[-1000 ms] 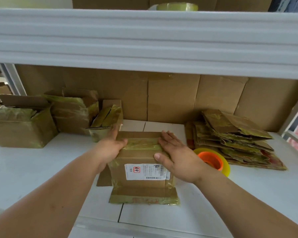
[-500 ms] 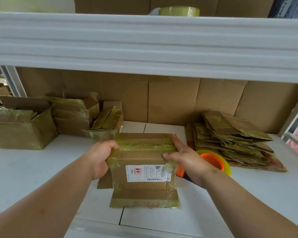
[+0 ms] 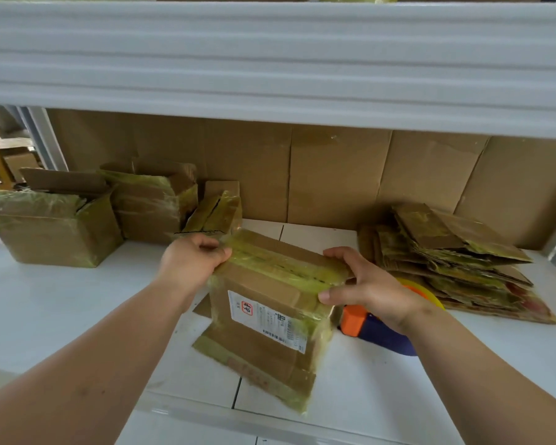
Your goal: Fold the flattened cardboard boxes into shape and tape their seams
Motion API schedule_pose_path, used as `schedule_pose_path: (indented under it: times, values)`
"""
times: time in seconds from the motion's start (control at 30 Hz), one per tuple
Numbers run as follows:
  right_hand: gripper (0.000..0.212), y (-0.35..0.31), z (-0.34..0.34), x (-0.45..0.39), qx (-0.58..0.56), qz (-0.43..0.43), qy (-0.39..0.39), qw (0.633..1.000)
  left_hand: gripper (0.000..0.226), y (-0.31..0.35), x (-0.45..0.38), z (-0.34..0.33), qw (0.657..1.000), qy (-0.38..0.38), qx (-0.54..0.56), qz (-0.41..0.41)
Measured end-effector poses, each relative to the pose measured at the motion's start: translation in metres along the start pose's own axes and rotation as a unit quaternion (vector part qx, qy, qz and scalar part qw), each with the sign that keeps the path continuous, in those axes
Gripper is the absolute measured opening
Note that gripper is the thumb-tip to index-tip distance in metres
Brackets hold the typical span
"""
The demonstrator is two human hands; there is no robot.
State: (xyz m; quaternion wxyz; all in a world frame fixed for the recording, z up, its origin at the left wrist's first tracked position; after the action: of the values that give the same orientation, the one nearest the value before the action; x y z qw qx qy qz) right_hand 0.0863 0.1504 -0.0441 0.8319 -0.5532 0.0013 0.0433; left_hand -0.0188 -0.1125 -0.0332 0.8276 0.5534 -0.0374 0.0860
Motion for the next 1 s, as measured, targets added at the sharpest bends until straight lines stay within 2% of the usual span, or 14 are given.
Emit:
schedule_pose_path:
  times: [0.1, 0.2, 0.27, 0.33, 0.37, 0.43, 0.5, 0.53, 0.57, 0.63, 0.7, 0.83, 0.93, 1.0]
  values:
    - [0.090, -0.006, 0.006, 0.000, 0.079, 0.021, 0.018, 0.996, 0.035, 0.013, 0.000, -0.008, 1.000, -0.001, -0.009, -0.029]
    - [0.089, -0.008, 0.007, 0.000, 0.170, 0.032, 0.074, 0.982, 0.064, 0.026, 0.013, -0.034, 0.992, -0.111, -0.058, -0.025]
    - [0.088, -0.009, 0.007, 0.004, 0.206, 0.040, 0.098, 0.973, 0.088, 0.030, 0.024, -0.055, 0.965, -0.144, -0.218, -0.034]
    - [0.081, -0.006, 0.012, 0.009, 0.187, 0.042, 0.102, 0.976, 0.105, 0.035, 0.031, -0.071, 0.915, -0.108, -0.379, -0.091]
    - [0.072, -0.002, 0.018, 0.012, 0.148, 0.040, 0.110, 0.982, 0.104, 0.038, 0.034, -0.077, 0.897, -0.080, -0.417, -0.121]
    - [0.043, 0.007, 0.041, 0.020, 0.104, 0.040, 0.177, 0.978, 0.085, 0.049, 0.043, -0.086, 0.886, -0.047, -0.424, -0.181]
    - [0.034, 0.023, 0.070, 0.030, 0.183, 0.007, 0.244, 0.952, 0.063, 0.058, 0.055, -0.096, 0.876, -0.060, -0.411, -0.244]
    - [0.037, 0.034, 0.080, 0.034, 0.233, -0.031, 0.235, 0.943, 0.057, 0.061, 0.060, -0.102, 0.864, -0.077, -0.421, -0.264]
    - [0.040, 0.045, 0.083, 0.038, 0.273, -0.078, 0.192, 0.939, 0.059, 0.063, 0.064, -0.107, 0.851, -0.096, -0.438, -0.273]
    - [0.057, 0.070, 0.077, 0.046, 0.304, -0.159, 0.057, 0.937, 0.083, 0.060, 0.070, -0.114, 0.822, -0.143, -0.484, -0.262]
    - [0.076, 0.084, 0.069, 0.052, 0.336, -0.181, -0.035, 0.923, 0.099, 0.056, 0.075, -0.118, 0.801, -0.168, -0.515, -0.254]
    - [0.076, 0.087, 0.064, 0.055, 0.457, -0.131, -0.041, 0.879, 0.093, 0.053, 0.077, -0.113, 0.801, -0.168, -0.515, -0.255]
    - [0.075, 0.080, 0.071, 0.060, 0.469, -0.110, -0.056, 0.875, 0.092, 0.049, 0.075, -0.105, 0.822, -0.185, -0.479, -0.248]
    - [0.075, 0.073, 0.083, 0.064, 0.446, -0.104, -0.049, 0.887, 0.091, 0.051, 0.072, -0.097, 0.836, -0.188, -0.450, -0.251]
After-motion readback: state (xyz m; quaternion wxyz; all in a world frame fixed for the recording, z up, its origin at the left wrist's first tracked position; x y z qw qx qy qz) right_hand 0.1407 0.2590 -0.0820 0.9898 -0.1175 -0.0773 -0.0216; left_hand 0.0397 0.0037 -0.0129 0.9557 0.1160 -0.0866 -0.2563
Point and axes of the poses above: each hand's wrist, its own x-axis away from the middle knuckle, its own z-axis out of the back of the hand, y = z × x, the point moved 7 cm from there along -x, towards the middle knuckle, and after that the axes turned 9 degrees about z, right-handed, at the moved point
